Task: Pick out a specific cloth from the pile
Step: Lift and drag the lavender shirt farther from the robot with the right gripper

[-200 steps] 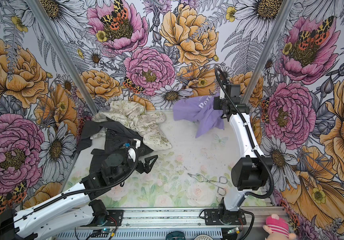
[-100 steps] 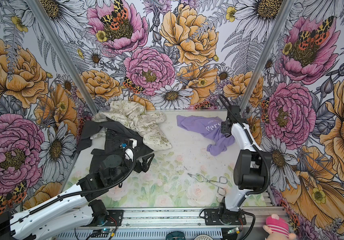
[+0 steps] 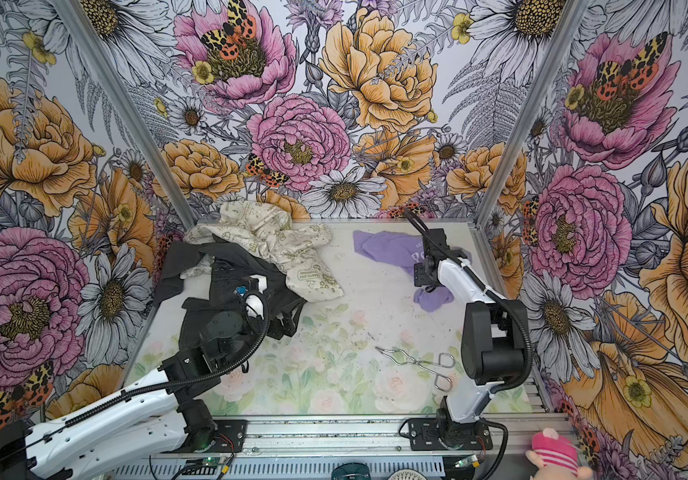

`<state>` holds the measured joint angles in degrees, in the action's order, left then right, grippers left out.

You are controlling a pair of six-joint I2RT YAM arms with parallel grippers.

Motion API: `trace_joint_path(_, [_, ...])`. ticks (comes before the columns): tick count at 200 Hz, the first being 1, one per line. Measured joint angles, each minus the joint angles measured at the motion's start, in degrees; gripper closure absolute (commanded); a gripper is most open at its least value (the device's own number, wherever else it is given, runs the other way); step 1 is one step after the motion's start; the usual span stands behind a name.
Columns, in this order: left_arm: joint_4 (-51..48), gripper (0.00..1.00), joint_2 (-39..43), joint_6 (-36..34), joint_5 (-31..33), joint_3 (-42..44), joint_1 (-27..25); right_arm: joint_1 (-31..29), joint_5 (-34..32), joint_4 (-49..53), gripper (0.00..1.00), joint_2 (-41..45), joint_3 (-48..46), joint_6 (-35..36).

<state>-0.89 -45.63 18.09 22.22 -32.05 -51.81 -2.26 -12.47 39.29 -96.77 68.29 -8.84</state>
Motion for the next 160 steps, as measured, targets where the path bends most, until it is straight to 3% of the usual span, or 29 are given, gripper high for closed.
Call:
trace_joint_path(23, [0.83,0.01,-0.02,0.0,0.11,0.76,0.0,0.55,-2.43,1.07,0.53,-0.63,-3.23,-0.52])
trace_joint_path(42, [1.31,0.01,-0.28,0.0,0.09,0.9,0.0,1.42,-4.15,1.18,0.79,-2.67,-3.45,0.15])
trace_joint_path(72, [1.86,0.01,-0.37,0.0,0.11,0.98,0.0,3.91,-6.93,1.2,0.99,-3.8,-3.58,0.33])
trace_joint_path(129, [2.86,0.01,-0.22,-0.02,0.57,2.19,0.57,8.79,-15.67,2.12,0.99,-1.25,-4.28,1.42])
trace_joint_path(160, [2.8,0.01,-0.22,-0.02,1.42,2.23,2.99,9.25,-18.03,3.34,0.74,-1.16,-4.39,1.75])
